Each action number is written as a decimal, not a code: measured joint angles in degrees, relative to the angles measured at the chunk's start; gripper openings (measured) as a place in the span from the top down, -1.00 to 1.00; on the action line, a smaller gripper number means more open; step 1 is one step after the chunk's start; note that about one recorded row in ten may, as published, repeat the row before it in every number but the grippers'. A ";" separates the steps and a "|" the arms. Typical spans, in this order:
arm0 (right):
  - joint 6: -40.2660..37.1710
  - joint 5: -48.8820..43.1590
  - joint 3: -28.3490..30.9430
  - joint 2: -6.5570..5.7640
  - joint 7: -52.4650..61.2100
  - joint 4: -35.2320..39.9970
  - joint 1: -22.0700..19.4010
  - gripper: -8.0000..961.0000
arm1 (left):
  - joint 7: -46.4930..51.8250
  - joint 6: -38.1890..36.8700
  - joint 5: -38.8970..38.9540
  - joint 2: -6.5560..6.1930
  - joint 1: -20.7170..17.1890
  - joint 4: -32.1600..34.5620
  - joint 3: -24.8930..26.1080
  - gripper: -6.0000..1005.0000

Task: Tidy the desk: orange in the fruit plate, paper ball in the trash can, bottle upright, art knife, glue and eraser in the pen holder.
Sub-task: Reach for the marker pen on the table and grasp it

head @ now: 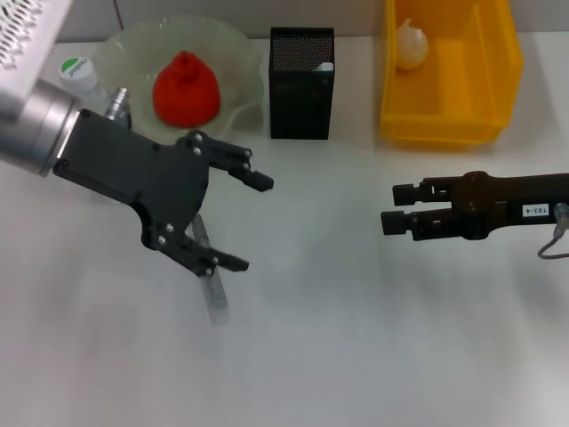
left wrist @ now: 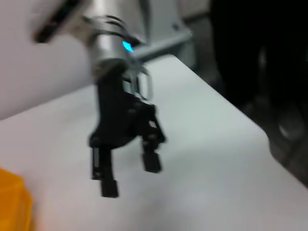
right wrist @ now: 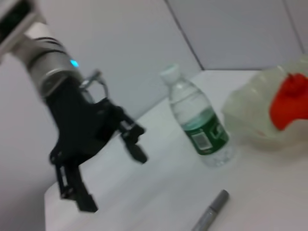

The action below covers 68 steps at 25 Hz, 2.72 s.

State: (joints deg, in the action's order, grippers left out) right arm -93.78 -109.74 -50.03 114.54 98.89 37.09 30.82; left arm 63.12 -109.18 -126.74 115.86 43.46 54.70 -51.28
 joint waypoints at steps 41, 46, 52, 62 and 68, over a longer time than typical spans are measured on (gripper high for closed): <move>7.80 1.03 0.73 0.95 5.76 -2.95 0.84 -0.62 | -10.83 18.65 -7.39 -3.02 8.20 2.51 -47.45 -0.72; 7.46 0.90 0.73 0.95 5.76 -2.99 0.68 -0.62 | -10.49 20.68 -7.39 -2.48 8.74 1.87 -49.43 -0.56; 7.32 0.76 0.54 0.94 5.78 -2.99 0.49 -0.62 | -10.39 22.84 -7.70 -1.76 9.45 0.12 -51.26 -0.38; 6.84 0.59 0.46 0.94 5.78 -2.99 0.32 -0.62 | -10.10 25.73 -8.72 -1.31 10.06 -1.79 -53.02 0.08; 6.83 0.58 0.47 0.94 5.75 -2.98 0.28 -0.62 | -9.55 27.34 -9.66 -1.05 10.44 -2.97 -53.68 0.16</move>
State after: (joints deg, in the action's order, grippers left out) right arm -86.95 -109.17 -49.56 115.49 104.64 34.10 31.10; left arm 53.57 -81.84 -136.40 114.81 53.90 51.74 -104.96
